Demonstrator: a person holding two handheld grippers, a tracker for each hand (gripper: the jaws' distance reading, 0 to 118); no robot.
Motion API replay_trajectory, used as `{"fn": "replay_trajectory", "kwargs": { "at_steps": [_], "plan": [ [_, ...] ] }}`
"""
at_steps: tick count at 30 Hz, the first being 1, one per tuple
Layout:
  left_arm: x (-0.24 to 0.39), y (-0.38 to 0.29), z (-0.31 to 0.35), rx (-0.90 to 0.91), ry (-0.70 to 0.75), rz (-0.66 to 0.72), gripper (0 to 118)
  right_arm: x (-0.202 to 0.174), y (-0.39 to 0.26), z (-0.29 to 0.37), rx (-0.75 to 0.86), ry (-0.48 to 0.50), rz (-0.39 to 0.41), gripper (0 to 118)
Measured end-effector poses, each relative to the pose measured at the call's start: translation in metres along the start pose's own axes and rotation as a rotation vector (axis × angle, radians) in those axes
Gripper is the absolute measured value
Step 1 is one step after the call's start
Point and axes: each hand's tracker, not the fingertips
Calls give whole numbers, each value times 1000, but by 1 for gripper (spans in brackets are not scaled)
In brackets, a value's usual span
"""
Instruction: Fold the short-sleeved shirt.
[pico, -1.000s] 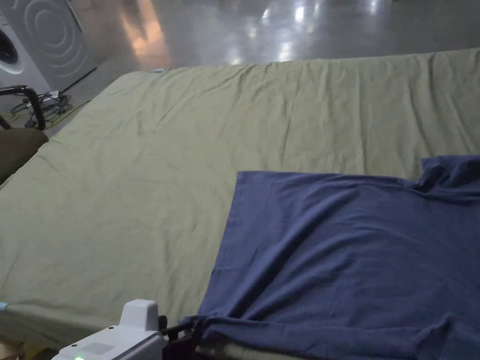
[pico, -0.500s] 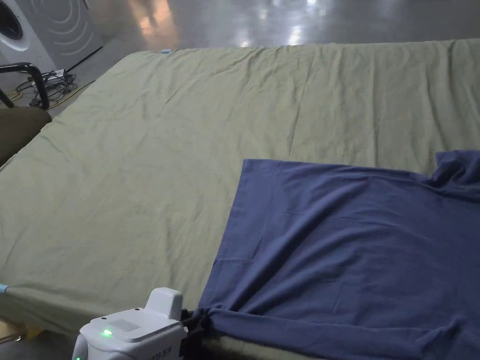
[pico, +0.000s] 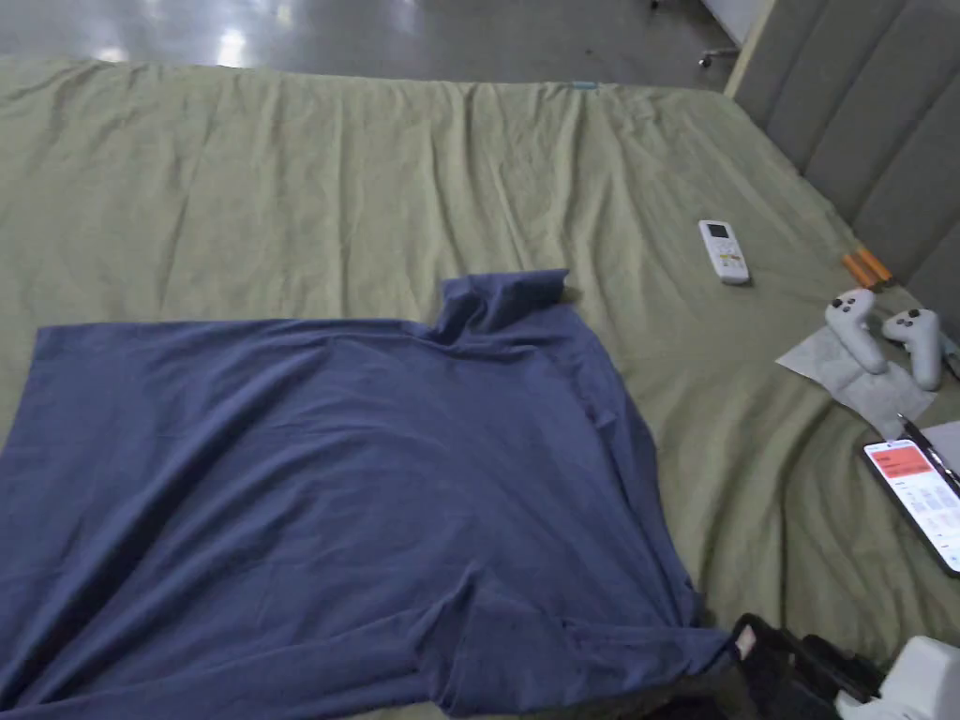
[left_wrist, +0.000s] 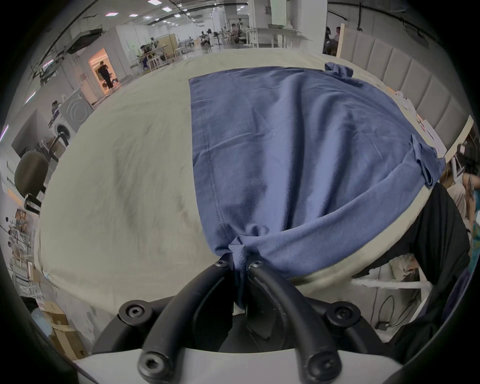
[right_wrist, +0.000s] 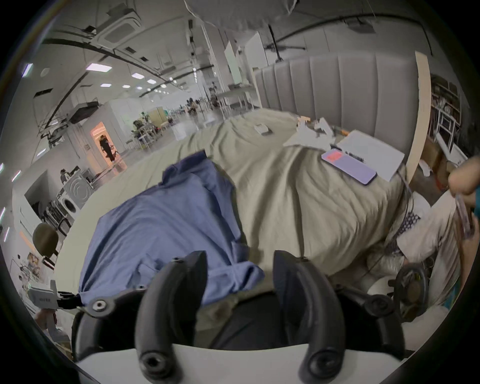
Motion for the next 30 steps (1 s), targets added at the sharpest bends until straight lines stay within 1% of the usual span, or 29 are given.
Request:
{"fn": "replay_trajectory", "kwargs": {
  "at_steps": [1,2,3,5,6,8,9,10,11,12,13,14,17,21,22,25,27,29,30],
  "plan": [
    [-1,-1,0,5,-4,19,9,2,-3,-7,-14,-5,13,73],
    [-1,0,0,5,-9,38,9,0,-5,-13,-39,19,45,81],
    [-3,-2,-2,3,-13,58,9,0,-7,-21,-67,38,81,84],
    [-5,-1,-3,-4,-20,89,9,0,-11,-37,-122,15,103,84],
    [-5,-1,-4,-6,-23,96,9,0,-12,-46,-139,-2,96,84],
    [-5,5,2,-9,-24,100,9,4,-13,-59,-150,5,55,83],
    [-5,5,2,-10,-24,99,9,6,-12,-63,-149,37,31,80],
    [-5,5,2,-11,-23,99,9,5,-10,-66,-154,74,25,72],
    [-3,6,3,-12,-22,99,9,3,-8,-69,-148,67,31,53],
    [-3,6,4,-12,-21,100,9,0,-8,-72,-148,54,42,40],
    [-2,6,4,-11,-20,102,9,-3,-7,-76,-153,22,82,30],
    [-2,5,4,-8,-19,106,9,-6,-5,-77,-160,18,114,24],
    [-3,-1,5,17,-18,124,9,-8,-5,-82,-191,37,123,12],
    [-10,-10,6,74,-46,189,9,-6,-8,-83,-185,48,116,10],
    [-12,-10,6,74,-59,210,9,2,-11,-85,-183,53,99,10],
    [-20,-9,3,58,-81,251,9,7,-14,-84,-172,62,65,8],
    [-18,-7,4,50,-81,256,9,5,-14,-79,-167,69,40,7],
    [-14,-7,7,56,-68,221,9,8,-12,-76,-159,97,-11,7],
    [-13,-8,10,67,-61,195,8,12,-11,-75,-151,93,-39,7]
  ]
}}
